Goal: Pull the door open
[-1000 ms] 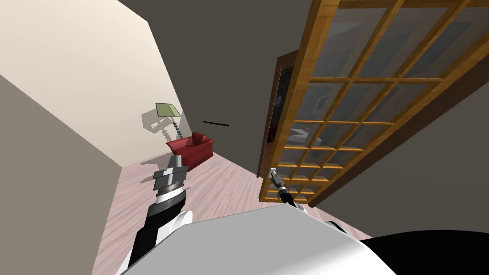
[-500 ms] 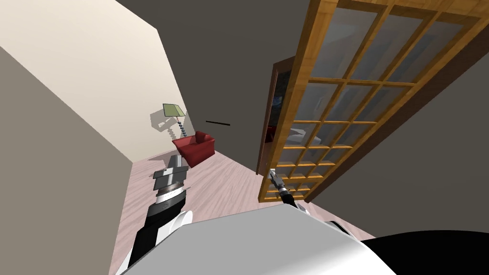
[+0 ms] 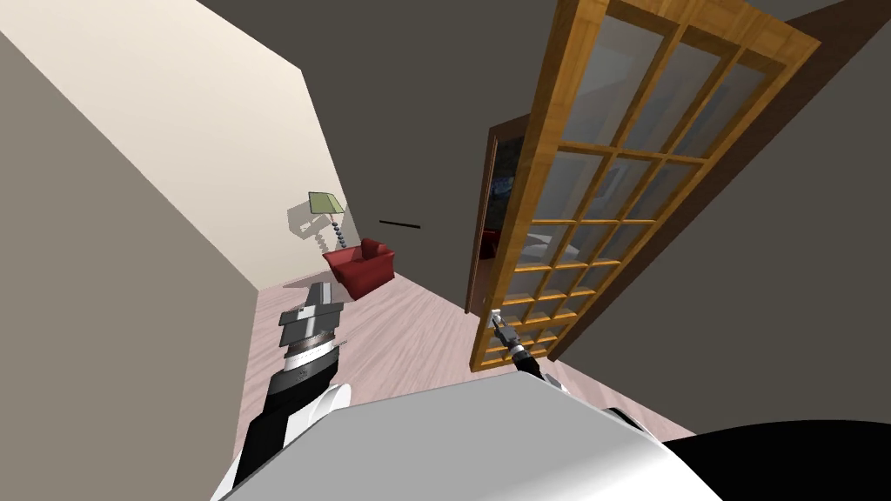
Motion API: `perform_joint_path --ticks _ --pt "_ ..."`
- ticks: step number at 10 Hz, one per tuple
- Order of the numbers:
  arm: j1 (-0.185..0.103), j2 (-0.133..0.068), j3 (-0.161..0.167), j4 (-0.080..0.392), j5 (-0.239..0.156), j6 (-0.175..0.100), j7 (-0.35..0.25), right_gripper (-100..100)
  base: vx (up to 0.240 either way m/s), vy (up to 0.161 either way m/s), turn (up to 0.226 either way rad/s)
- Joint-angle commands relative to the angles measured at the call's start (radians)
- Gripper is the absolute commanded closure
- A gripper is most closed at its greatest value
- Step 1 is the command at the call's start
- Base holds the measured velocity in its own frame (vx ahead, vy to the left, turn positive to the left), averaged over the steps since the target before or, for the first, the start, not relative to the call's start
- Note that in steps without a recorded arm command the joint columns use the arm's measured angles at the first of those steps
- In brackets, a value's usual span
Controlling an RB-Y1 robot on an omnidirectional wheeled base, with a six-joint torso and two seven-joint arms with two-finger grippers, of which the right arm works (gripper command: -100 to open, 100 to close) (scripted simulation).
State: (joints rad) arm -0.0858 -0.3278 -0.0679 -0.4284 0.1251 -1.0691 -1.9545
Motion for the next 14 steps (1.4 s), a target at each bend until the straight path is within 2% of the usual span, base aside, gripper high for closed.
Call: perform_joint_path --ticks 1,2,3,5,8,9,10,14 --pt "0.015 -0.014 0.009 0.001 0.013 -0.029 -0.017 100 -0.142 -0.053 0.117" --pt "0.025 -0.022 0.015 0.002 0.022 -0.046 -0.028 100 -0.224 -0.088 0.138" --pt "0.025 -0.022 0.015 0.002 0.022 -0.046 -0.028 100 -0.161 -0.043 0.043" --pt "0.045 -0.040 0.027 0.004 0.040 -0.085 -0.052 100 -0.142 -0.045 0.079" --pt "0.067 -0.060 0.040 0.006 0.059 -0.125 -0.077 100 -0.164 -0.059 0.079" --pt "0.052 -0.056 0.036 0.022 0.054 -0.121 -0.068 100 -0.085 -0.025 0.019" --pt "0.060 -0.062 0.038 0.030 0.059 -0.140 -0.074 100 -0.135 -0.046 0.155" --pt "0.081 -0.078 0.039 0.043 0.069 -0.184 -0.088 100 -0.208 -0.098 0.173"
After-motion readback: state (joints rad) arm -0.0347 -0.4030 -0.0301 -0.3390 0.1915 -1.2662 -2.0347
